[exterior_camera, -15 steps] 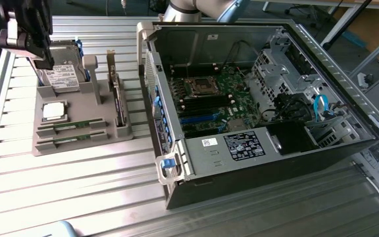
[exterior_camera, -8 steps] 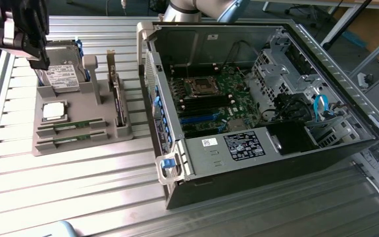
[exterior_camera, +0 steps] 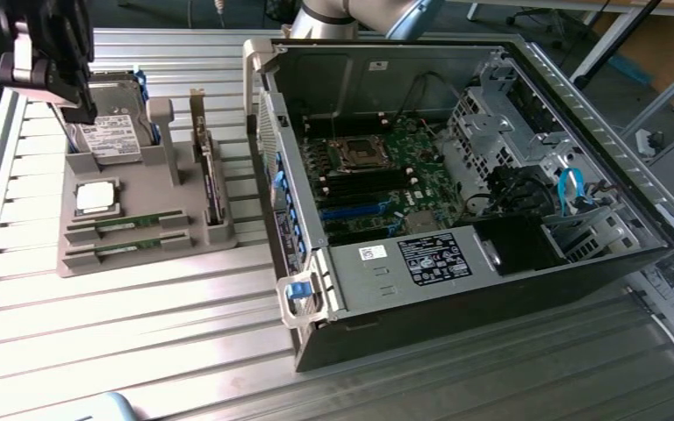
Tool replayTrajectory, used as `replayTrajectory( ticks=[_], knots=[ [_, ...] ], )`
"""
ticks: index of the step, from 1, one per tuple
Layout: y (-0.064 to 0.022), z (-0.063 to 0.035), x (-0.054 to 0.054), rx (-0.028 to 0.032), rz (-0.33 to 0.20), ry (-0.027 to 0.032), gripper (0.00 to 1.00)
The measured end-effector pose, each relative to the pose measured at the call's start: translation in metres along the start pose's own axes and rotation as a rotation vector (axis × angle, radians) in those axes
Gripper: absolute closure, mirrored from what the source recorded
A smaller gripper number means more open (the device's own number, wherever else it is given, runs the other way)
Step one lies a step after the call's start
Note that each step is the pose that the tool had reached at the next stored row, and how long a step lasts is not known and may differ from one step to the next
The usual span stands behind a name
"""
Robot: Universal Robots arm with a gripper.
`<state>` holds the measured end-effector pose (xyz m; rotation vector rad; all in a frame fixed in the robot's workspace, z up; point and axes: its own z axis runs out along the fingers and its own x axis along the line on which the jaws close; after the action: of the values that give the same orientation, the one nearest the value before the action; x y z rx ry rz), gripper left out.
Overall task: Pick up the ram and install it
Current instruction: 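Pick up the ram and move it above insertion slot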
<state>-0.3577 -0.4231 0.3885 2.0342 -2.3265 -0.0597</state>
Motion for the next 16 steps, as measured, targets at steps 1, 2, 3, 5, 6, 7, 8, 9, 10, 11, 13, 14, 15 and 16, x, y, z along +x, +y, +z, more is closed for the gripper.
replayTrajectory(
  ticks=[1, 2, 3, 5, 6, 7, 8, 9, 10, 11, 13, 14, 15, 16],
  knots=[
    [0.0000, 0.0002, 0.0000, 0.0162, 0.000, -0.0022, 0.90],
    [-0.0001, 0.0002, 0.0000, 0.0253, 0.000, -0.0034, 0.90],
    [-0.0001, 0.0002, 0.0000, 0.0257, 0.000, -0.0035, 0.90],
    [-0.0001, 0.0002, 0.0000, 0.0258, 0.000, -0.0035, 0.90],
    [0.0000, 0.0002, 0.0000, 0.0258, 0.000, -0.0035, 0.90],
    [0.0000, 0.0003, 0.0000, 0.0258, 0.000, -0.0035, 0.90],
    [0.0000, 0.0002, 0.0000, 0.0258, 0.000, -0.0034, 0.90],
    [0.0000, 0.0003, 0.0000, 0.0258, 0.000, -0.0035, 0.90],
    [0.0000, 0.0003, 0.0000, 0.0258, 0.000, -0.0035, 0.89],
    [0.0000, 0.0002, 0.0000, 0.0258, 0.000, -0.0035, 0.84],
    [0.0000, 0.0002, 0.0000, 0.0258, 0.000, -0.0035, 0.71],
    [0.0000, 0.0002, 0.0000, 0.0258, 0.000, -0.0035, 0.71],
    [0.0000, 0.0002, 0.0000, 0.0258, 0.000, -0.0035, 0.64],
    [0.0000, 0.0002, 0.0000, 0.0258, 0.000, -0.0035, 0.64]
  ],
)
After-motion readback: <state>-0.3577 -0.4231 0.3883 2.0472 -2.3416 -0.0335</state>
